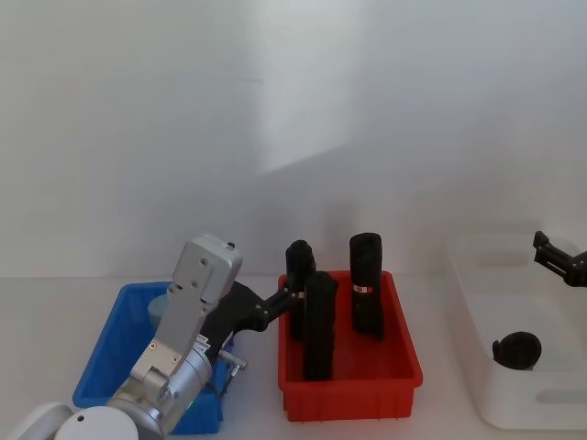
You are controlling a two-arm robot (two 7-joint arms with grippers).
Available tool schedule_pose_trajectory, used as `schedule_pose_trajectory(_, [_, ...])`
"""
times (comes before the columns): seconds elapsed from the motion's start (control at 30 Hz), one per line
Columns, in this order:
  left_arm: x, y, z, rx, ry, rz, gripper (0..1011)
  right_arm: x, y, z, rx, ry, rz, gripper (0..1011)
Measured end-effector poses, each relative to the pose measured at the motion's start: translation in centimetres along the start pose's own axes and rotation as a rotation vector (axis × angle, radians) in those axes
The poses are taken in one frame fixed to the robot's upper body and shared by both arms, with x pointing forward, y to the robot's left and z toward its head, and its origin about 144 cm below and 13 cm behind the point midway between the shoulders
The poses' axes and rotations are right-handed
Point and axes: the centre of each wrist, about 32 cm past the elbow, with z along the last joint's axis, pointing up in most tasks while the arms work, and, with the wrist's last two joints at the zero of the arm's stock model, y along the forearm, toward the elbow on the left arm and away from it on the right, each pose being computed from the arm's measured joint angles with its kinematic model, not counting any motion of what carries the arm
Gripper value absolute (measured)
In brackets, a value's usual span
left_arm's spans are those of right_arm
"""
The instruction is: Pick the cotton swabs from the blue box and place them into the white box.
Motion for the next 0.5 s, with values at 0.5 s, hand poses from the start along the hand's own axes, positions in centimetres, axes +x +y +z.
schedule_pose_trajectory(0.5, [3.7,1.8,-1.7,0.183,0.042,0.072,999,0.0,0.0,0.0,0.0,0.0,0.0,1002])
